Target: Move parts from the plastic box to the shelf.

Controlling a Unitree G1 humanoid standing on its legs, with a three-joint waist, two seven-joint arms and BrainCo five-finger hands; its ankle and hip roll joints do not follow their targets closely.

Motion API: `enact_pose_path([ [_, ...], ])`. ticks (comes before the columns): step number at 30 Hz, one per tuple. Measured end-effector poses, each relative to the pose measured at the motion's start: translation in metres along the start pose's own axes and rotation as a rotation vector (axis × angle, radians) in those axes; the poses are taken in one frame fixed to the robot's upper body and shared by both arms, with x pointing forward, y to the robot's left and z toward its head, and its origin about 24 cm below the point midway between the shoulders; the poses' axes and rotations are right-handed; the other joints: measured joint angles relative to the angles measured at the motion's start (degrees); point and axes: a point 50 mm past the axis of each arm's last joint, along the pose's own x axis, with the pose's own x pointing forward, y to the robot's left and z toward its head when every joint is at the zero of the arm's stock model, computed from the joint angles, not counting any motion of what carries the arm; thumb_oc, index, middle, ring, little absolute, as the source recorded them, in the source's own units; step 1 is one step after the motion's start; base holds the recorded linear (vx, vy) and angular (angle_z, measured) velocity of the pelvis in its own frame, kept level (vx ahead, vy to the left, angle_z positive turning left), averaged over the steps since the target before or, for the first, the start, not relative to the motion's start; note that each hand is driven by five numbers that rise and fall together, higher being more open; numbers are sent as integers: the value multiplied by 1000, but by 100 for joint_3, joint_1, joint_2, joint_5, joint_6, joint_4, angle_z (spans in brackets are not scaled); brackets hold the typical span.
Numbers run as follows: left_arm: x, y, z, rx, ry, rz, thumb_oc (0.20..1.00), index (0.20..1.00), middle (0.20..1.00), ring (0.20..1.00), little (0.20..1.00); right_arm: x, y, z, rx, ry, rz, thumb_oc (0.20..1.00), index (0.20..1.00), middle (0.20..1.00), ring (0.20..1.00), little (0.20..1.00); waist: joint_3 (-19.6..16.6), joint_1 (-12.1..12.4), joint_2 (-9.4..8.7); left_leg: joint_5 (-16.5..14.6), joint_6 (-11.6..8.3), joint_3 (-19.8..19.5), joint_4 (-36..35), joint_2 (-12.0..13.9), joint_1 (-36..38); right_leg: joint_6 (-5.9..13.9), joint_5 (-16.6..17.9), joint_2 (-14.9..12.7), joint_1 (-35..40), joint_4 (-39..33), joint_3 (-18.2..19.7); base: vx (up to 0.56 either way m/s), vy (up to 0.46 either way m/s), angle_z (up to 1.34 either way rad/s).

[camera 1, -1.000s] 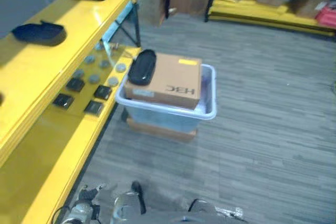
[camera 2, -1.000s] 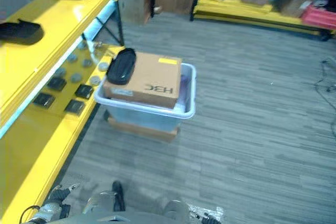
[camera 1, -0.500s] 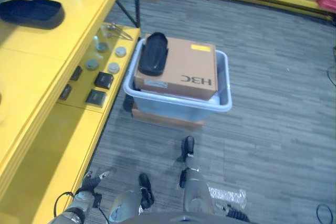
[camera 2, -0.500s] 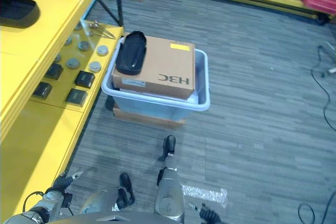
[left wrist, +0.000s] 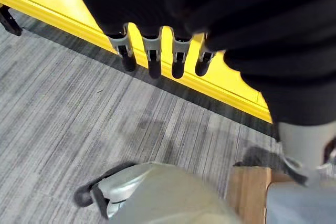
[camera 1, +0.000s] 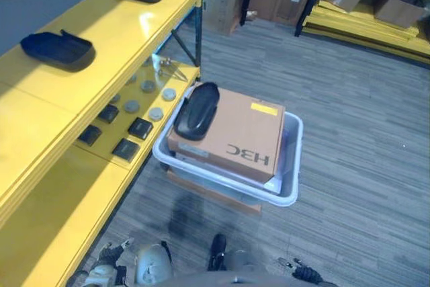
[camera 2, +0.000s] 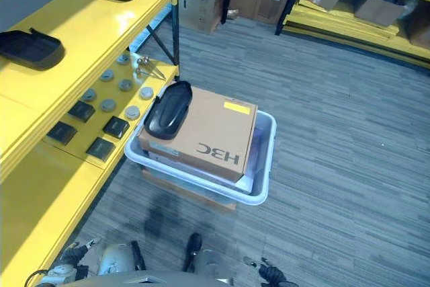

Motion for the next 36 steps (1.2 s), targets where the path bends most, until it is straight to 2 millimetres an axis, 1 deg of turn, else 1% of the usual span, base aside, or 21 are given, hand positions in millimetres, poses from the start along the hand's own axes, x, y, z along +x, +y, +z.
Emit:
enact_pose_path([
  [1,0,0,0,2,5,0,1000,1000,1000,1000,1000,-1,-4,1,-6,1,-4,1000,1000,1000,1000,1000,1,-75,68,188,-76,78,-1233,91,228,2,-1,73,95,-110,-62,229,213,14],
  [2,1,-1,1,10,13,-9,1000,1000,1000,1000,1000,-2,-9,-2,-12,15,-15,1000,1000,1000,1000,1000,-43,-183,193,479,-297,1,-2733,155,520,15,-10,202,221,-273,-92,236,256,10],
  [4,2,-4,14,10,-12,-19,1000,1000,1000,1000,1000,-2,-4,-7,-7,33,-5,1000,1000,1000,1000,1000,-21,-186,274,927,-625,-257,-3004,256,572,57,-51,247,364,-354,-67,185,287,2],
  [6,1,-11,11,27,-3,-43,1000,1000,1000,1000,1000,-1,6,-12,-47,64,27,1000,1000,1000,1000,1000,-33,-106,300,967,-311,-186,-2846,176,908,126,-79,98,511,-336,49,168,189,-36],
  [7,-1,-16,7,33,2,-62,1000,1000,1000,1000,1000,-1,8,-13,-68,67,36,1000,1000,1000,1000,1000,-69,-106,345,969,-309,-221,-2852,25,1086,196,-80,24,566,-345,85,205,142,-33],
  [9,-4,-27,5,67,-8,-99,1000,1000,1000,1000,1000,-2,7,-16,-61,54,28,1000,1000,1000,1000,1000,-221,-133,625,963,-255,-136,-2748,-192,1287,472,-118,-68,650,-355,61,177,95,22],
  [10,-5,-33,6,89,-20,-110,1000,1000,1000,1000,1000,-7,7,-30,-27,67,10,1000,1000,1000,1000,1000,-383,-131,815,849,124,-94,-2846,-340,1435,717,-234,-142,515,21,46,172,82,44],
  [11,-4,-27,6,104,-26,-92,1000,1000,1000,1000,1000,-4,16,-22,15,25,20,1000,1000,1000,1000,1000,-426,-64,719,695,216,-92,-2866,-491,1399,833,-337,-328,369,167,122,212,85,33],
  [12,-3,-17,1,114,-21,-63,1000,1000,1000,1000,1000,-2,27,-6,123,-74,6,1000,1000,1000,1000,1000,-346,-6,450,624,294,-87,-2863,-715,1398,942,-344,-587,286,303,218,66,17,4],
  [14,-4,-6,-13,137,14,-40,1000,1000,1000,1000,1000,-1,31,21,252,-209,-37,1000,1000,1000,1000,1000,-324,65,294,655,412,-88,-2860,-867,1339,1017,-330,-764,196,363,223,8,-3,7],
  [15,-4,-1,-19,148,30,-31,1000,1000,1000,1000,1000,-2,30,47,315,-323,-67,1000,1000,1000,1000,1000,-330,110,201,648,440,-88,-2844,-898,1270,1028,-323,-790,128,351,236,-39,-4,15],
  [17,-6,10,-30,159,52,-10,1000,1000,1000,1000,1000,-20,13,114,427,-607,-177,1000,1000,1000,1000,1000,-261,199,112,688,481,-110,-2823,-912,1125,1045,-180,-758,105,197,223,-22,7,10],
  [20,-10,9,-38,145,34,-25,1000,1000,1000,1000,1000,-82,-40,189,505,-1063,-443,1000,1000,1000,1000,1000,-70,233,310,740,483,-107,-2806,-893,1064,1036,-23,-679,142,68,200,-23,42,3],
  [22,-15,14,-56,105,79,-9,1000,1000,1000,1000,1000,-158,-65,228,467,-1424,-591,1000,1000,1000,1000,1000,-3,179,379,743,471,-122,-2779,-844,1017,997,16,-651,181,-14,102,97,127,8],
  [24,-18,17,-67,79,113,4,1000,1000,1000,1000,1000,-189,-65,249,346,-1529,-591,1000,1000,1000,1000,1000,18,173,369,739,464,-129,-2788,-830,1027,995,30,-645,269,-66,66,99,122,1],
  [25,-18,16,-68,78,115,3,1000,1000,1000,1000,1000,-193,-66,256,313,-1526,-590,1000,1000,1000,1000,1000,46,173,303,732,460,-139,-2787,-830,1033,1004,42,-642,307,-97,56,106,106,3],
  [27,-18,16,-67,77,112,2,1000,1000,1000,1000,1000,-192,-66,260,291,-1506,-585,1000,1000,1000,1000,1000,46,180,304,727,464,-156,-2787,-834,1032,1013,52,-641,343,-132,50,56,91,4],
  [28,-18,14,-68,65,111,1,1000,1000,1000,1000,1000,-163,-52,274,242,-1357,-515,1000,1000,1000,1000,1000,38,345,179,657,457,-229,-2782,-848,1000,1071,96,-628,388,-265,24,-12,88,7],
  [31,-18,8,-63,55,87,-14,1000,1000,1000,1000,1000,-106,-24,284,183,-1073,-411,1000,1000,1000,1000,1000,73,828,161,721,517,-353,-2757,-905,789,1086,166,-666,340,-329,-139,-66,97,35],
  [34,-16,6,-60,76,85,-27,1000,1000,1000,1000,1000,-79,0,306,83,-948,-355,1000,1000,1000,1000,1000,302,1221,345,804,565,-586,-2663,-963,509,1058,221,-688,270,-323,-401,-116,65,45],
  [36,-13,7,-54,80,75,-34,1000,1000,1000,1000,1000,-73,5,324,63,-901,-366,1000,1000,1000,1000,1000,388,1493,470,887,604,-736,-2568,-973,227,1023,245,-706,30,-225,-536,-78,54,44],
])
